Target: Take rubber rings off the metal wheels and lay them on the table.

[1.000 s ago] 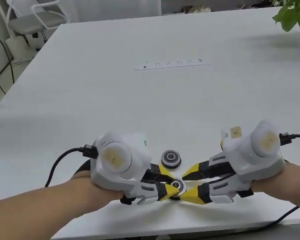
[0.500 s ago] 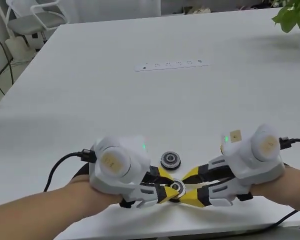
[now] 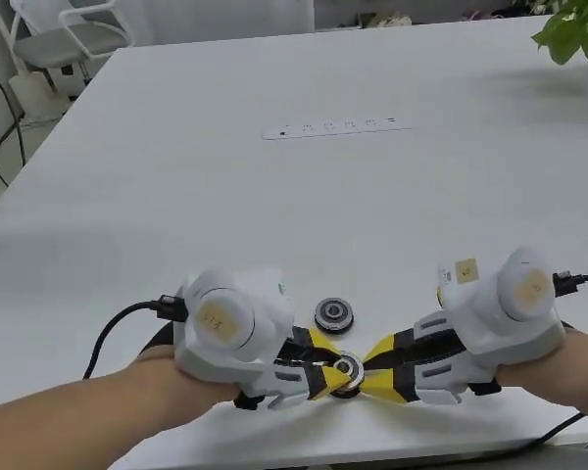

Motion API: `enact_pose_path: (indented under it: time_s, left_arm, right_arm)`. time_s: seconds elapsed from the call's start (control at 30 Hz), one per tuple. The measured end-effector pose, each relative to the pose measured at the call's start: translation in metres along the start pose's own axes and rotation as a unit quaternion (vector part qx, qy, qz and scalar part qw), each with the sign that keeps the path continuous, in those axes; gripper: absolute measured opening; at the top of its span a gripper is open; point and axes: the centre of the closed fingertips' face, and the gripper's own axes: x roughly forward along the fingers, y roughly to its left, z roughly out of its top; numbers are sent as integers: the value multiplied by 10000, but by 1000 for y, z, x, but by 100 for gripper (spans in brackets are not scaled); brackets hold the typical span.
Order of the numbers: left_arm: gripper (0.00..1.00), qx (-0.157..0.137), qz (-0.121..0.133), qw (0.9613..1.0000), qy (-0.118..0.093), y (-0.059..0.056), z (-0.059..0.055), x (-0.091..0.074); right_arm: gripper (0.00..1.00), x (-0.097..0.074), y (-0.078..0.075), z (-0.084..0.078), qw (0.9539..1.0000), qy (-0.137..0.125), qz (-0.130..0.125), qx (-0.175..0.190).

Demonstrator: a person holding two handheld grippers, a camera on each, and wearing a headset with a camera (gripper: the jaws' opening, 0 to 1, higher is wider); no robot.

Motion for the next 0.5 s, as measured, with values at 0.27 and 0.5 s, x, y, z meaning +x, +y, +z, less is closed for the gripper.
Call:
enact_pose_path:
  time_s: [0.27,0.5]
  left_arm:
    - [8,11,-19,10000,-27,0,0,0]
    - [8,13,-7,10000,-28,0,0,0]
  right_arm:
    - [6,-1,-1,-1,10000,-2,-8,19]
    - [1,-2,-3,-1,10000,-20,-51,38]
